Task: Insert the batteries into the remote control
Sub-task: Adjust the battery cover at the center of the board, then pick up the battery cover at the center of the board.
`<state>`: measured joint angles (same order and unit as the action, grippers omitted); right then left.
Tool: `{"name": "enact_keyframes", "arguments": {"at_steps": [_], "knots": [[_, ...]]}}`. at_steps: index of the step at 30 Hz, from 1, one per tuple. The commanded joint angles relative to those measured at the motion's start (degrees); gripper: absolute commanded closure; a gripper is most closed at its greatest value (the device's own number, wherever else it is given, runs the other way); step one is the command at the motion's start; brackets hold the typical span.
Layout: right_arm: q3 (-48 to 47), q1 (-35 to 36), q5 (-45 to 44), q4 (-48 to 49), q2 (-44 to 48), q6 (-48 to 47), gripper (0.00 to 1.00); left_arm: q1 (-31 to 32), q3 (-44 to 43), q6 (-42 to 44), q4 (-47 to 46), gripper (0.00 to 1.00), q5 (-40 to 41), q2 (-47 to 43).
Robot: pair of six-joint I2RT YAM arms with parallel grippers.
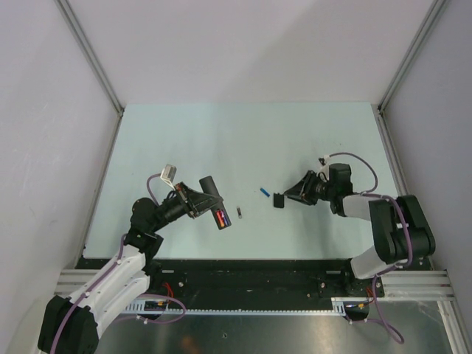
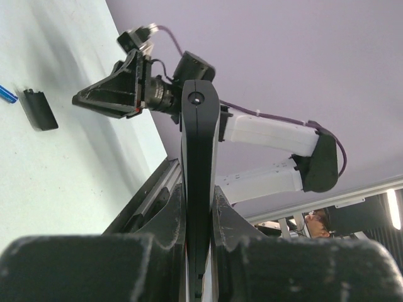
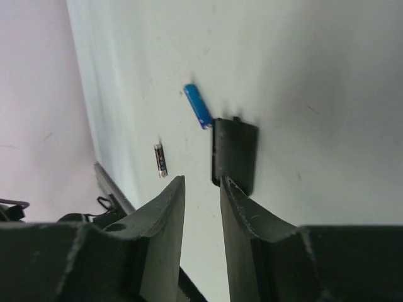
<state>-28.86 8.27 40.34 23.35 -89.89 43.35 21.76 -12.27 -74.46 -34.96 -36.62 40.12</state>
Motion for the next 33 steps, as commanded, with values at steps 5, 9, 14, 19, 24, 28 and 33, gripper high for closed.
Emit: {"name": "enact_keyframes", "arguments": {"at_steps": [5, 9, 14, 19, 24, 28, 33], "knots": [[-13.93, 11.66, -24.75, -30.1, 8.51, -16.35, 0.67, 0.21, -0.21, 1.68, -1.78, 1.0, -0.12, 0.49], [-17.63, 19.3, -36.01, -35.56, 5.87, -16.9, 0.66, 0.39, -0.3, 1.77, -1.78, 1.0, -0.12, 0.49], [-20.35, 24.33, -44.44, -38.11, 2.18, -18.04, 0.58, 0.39, 0.06, 1.68, -1.78, 1.0, -0.2, 0.05], [-21.59, 26.79, -49.03, -39.61, 0.59, -18.83, 0.53, 0.39, 0.23, 1.68, -1.78, 1.0, -0.29, 0.14], [-21.85, 28.11, -51.23, -39.97, -0.03, -19.62, 0.52, 0.39, 0.32, 1.77, -1.78, 1.0, -0.2, 0.4], [-22.03, 30.13, -53.08, -39.0, 0.85, -20.06, 0.52, 0.39, 0.41, 1.77, -1.78, 1.0, -0.2, 0.14], [-22.73, 32.16, -53.87, -38.74, 0.5, -20.5, 0.52, 0.39, 0.67, 1.68, -1.78, 1.0, -0.29, -0.04]]}}
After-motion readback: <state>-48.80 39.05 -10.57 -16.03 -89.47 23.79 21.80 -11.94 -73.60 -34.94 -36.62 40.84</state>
